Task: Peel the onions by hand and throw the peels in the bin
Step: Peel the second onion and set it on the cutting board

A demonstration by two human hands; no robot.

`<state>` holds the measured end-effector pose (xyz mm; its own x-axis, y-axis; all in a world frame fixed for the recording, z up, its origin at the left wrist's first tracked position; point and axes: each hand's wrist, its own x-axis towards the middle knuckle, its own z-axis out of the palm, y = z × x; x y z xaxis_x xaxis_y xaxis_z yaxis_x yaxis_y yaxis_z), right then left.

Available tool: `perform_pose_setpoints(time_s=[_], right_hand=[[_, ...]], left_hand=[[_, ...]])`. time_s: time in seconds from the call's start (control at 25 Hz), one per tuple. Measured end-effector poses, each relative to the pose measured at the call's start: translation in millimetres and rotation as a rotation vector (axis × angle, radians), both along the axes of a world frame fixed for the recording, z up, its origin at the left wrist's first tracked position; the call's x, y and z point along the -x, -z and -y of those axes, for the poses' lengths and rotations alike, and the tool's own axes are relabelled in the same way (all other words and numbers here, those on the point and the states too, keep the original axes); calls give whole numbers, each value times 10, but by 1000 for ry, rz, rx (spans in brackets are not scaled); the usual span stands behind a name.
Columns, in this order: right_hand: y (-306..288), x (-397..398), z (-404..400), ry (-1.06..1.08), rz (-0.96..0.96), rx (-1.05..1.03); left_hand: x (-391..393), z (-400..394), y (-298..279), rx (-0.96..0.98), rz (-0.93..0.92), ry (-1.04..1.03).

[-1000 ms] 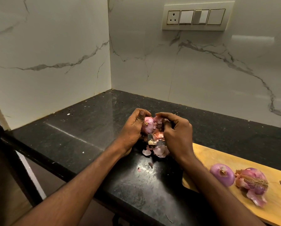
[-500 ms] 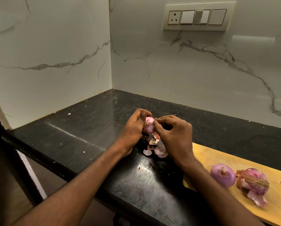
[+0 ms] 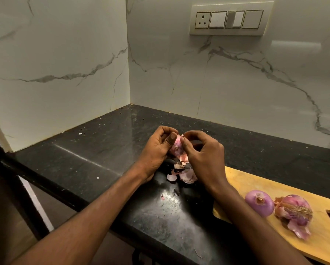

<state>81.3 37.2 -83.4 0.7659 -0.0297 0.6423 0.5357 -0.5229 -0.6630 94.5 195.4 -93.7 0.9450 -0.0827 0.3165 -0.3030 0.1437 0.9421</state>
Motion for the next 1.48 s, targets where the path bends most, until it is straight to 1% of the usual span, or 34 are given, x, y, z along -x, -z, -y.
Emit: perform_pose_setpoints(time_s=[0.16, 0.32, 0.44, 0.52, 0.72, 0.88, 0.96, 1.12, 1.32, 1.48], right_hand=[[-11, 0, 33, -86, -77, -1], [-21, 29, 33, -130, -102, -28], [-36, 52, 65, -136, -72, -14], [-20, 60, 56, -108, -26, 32], [-2, 42, -30, 31, 81, 249], [-1, 28, -54, 42, 99, 309], [-1, 20, -45, 42, 100, 289], [-29, 31, 45, -57, 30, 128], [-49, 15, 112, -153, -60, -24], [-36, 46, 107, -134, 3, 38]], left_hand=[[-37, -11, 11, 62, -51, -24], [-33, -28, 2, 79, -85, -29], [-33, -41, 2, 72, -88, -12], [-18, -45, -1, 63, -80, 0], [45, -35, -31, 50, -48, 32], [49, -26, -26, 42, -38, 34], [38, -32, -28, 53, -49, 35], [-1, -45, -18, 114, -89, 37], [-23, -68, -27, 136, -104, 70], [-23, -75, -20, 99, -105, 76]])
